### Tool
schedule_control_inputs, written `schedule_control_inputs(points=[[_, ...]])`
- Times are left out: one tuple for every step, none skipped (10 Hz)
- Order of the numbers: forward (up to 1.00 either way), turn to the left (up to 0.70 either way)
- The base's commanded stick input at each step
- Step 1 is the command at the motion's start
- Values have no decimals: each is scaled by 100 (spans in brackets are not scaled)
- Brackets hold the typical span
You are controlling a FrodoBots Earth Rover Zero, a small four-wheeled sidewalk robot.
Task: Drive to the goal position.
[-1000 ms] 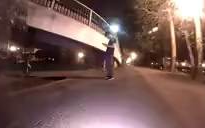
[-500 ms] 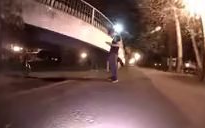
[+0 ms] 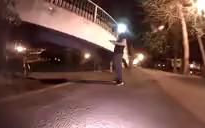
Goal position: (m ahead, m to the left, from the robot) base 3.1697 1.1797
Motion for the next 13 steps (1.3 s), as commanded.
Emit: schedule_control_inputs(points=[[69, 9], [69, 7], [69, 0], [69, 0], [68, 11], [67, 13], [65, 14], [62, 15], [57, 14], [57, 14], [57, 14], [57, 14], [53, 16]])
